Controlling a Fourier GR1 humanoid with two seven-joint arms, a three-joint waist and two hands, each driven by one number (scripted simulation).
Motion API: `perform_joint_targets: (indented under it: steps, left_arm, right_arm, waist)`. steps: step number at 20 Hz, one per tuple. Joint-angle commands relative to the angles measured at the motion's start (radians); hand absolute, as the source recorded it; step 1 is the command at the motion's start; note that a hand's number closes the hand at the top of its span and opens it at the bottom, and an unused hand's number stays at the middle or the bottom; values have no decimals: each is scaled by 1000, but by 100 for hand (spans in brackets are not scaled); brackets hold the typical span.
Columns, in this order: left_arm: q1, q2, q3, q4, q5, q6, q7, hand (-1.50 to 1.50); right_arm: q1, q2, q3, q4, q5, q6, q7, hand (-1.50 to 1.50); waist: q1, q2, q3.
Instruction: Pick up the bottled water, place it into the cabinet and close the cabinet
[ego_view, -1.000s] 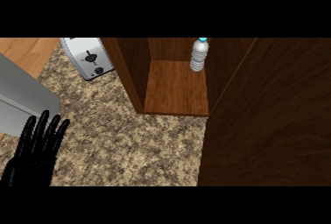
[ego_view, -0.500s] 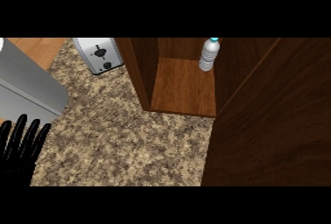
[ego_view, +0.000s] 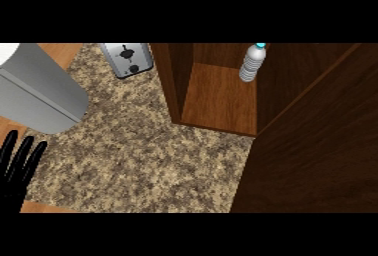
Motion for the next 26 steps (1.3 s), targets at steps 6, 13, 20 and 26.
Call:
perform_joint_targets:
  steps: [6,13,20,26]
  left_arm:
    - [-5,46,27,5,19,-56,18,-150]
    - [-7,53,36,15,20,-66,19,-150]
    - [-13,65,50,27,33,-88,24,-150]
    - [-12,63,62,40,43,-99,17,-150]
  right_arm:
    - [-193,-43,111,-21,58,94,133,-150]
    - [-281,-47,87,-29,27,92,150,150]
    - [-358,-65,57,-13,12,108,175,150]
    - [-358,-46,48,4,-20,89,175,150]
  waist:
    - [73,10,-8]
    - [69,4,-11]
    - [72,11,-13]
    - [60,15,-13]
